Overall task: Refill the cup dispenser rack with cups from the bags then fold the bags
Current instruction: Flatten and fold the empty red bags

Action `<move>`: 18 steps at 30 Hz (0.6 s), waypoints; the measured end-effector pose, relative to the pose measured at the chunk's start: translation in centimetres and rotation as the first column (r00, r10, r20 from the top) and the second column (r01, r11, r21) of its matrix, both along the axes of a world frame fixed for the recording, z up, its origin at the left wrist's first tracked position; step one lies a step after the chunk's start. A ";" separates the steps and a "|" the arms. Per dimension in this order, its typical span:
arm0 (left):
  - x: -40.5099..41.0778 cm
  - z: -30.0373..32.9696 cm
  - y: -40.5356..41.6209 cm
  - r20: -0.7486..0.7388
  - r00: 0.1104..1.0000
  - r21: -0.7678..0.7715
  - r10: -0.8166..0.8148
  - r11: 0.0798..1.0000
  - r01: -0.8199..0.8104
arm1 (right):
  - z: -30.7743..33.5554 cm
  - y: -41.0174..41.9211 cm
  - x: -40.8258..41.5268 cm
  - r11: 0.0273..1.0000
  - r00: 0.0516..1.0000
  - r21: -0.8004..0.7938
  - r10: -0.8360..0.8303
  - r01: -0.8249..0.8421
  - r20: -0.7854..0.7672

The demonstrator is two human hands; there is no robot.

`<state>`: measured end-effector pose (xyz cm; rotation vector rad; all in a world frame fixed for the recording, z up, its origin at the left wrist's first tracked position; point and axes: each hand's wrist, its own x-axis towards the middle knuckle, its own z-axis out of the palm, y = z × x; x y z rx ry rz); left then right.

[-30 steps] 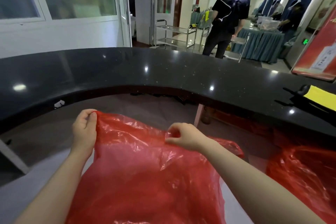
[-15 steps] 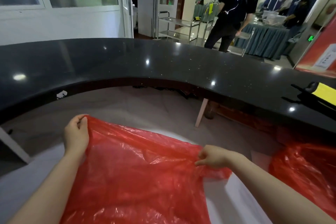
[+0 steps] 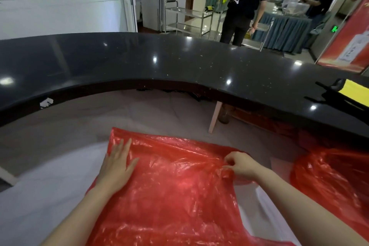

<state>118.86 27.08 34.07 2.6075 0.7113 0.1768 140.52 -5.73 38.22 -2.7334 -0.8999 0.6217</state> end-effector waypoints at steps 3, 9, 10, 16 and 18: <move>-0.8 -1.9 0.5 -0.187 0.982 0.092 -0.037 0.994 0.055 | -0.5 -0.5 0.7 0.995 0.990 0.051 -0.091 0.086 0.108; -0.7 -2.5 2.5 -0.279 0.955 0.171 -0.102 0.973 0.154 | -1.5 -1.9 1.8 0.980 0.958 -0.003 -0.194 0.199 0.212; -0.8 -2.6 3.1 -0.292 0.951 0.173 -0.101 0.972 0.157 | -1.8 -2.3 1.8 0.979 0.957 -0.034 -0.190 0.202 0.220; -1.0 -2.4 3.5 -0.325 0.940 0.153 -0.105 0.975 0.162 | -2.8 -2.5 1.4 0.969 0.923 -0.032 -0.224 0.246 0.312; -0.7 -2.2 3.1 -0.283 0.956 0.157 -0.078 0.980 0.126 | -2.8 -2.1 0.9 0.965 0.869 0.041 -0.250 0.258 0.427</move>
